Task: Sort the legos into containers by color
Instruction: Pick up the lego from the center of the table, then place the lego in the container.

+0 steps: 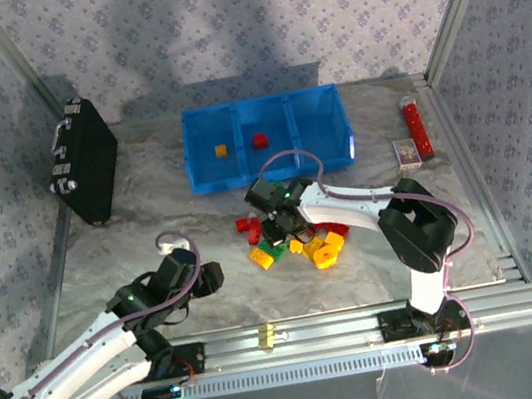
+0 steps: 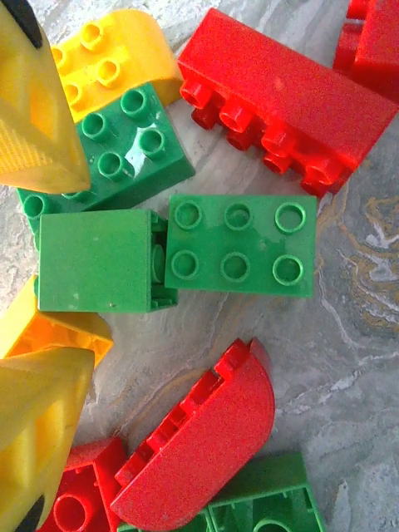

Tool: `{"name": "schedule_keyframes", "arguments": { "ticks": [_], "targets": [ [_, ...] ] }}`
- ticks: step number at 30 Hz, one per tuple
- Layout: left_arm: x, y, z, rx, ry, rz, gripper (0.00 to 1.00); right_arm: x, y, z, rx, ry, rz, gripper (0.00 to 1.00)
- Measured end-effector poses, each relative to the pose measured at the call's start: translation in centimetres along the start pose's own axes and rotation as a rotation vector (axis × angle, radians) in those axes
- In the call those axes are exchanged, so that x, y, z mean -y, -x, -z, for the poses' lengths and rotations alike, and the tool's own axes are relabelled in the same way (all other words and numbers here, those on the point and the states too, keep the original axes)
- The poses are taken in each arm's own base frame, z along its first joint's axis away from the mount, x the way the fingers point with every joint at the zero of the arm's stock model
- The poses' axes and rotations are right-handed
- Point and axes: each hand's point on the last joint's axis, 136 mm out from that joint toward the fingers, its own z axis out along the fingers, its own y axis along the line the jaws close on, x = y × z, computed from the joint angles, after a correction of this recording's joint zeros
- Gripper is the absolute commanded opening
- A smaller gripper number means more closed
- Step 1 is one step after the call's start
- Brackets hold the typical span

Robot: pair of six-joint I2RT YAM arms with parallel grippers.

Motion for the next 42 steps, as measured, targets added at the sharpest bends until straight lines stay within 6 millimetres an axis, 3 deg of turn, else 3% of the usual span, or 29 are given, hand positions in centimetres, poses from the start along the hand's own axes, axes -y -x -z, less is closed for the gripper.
{"name": "schedule_keyframes", "arguments": {
  "ticks": [11, 22, 27, 30, 34, 38, 42],
  "targets": [
    [0.0, 0.0, 0.0, -0.001, 0.002, 0.0, 0.67, 0.1, -0.3, -2.0, -0.028, -0.015, -0.001, 0.5],
    [-0.2, -0.2, -0.1, -0.003, 0.005, 0.003, 0.66, 0.3, -0.2, -2.2, -0.028, -0.018, -0.02, 0.37],
    [-0.2, -0.2, -0.1, -0.003, 0.005, 0.006, 0.66, 0.5, -0.3, -1.8, -0.02, -0.026, -0.023, 0.36],
    [-0.2, -0.2, -0.1, -0.004, 0.005, 0.005, 0.66, 1.0, 0.1, 0.2, 0.01, -0.028, -0.028, 0.36],
    [-0.2, -0.2, -0.2, -0.005, 0.007, 0.004, 0.66, 2.4, 2.1, 5.3, 0.129, 0.008, -0.071, 0.35],
    [-0.2, -0.3, -0.3, -0.011, 0.012, -0.001, 0.66, 6.9, 4.8, 10.1, 0.257, 0.006, -0.176, 0.34],
    [-0.2, -0.5, -0.6, -0.024, 0.022, -0.011, 0.66, 12.7, 6.1, 11.4, 0.3, -0.041, -0.299, 0.34]
  ]
}}
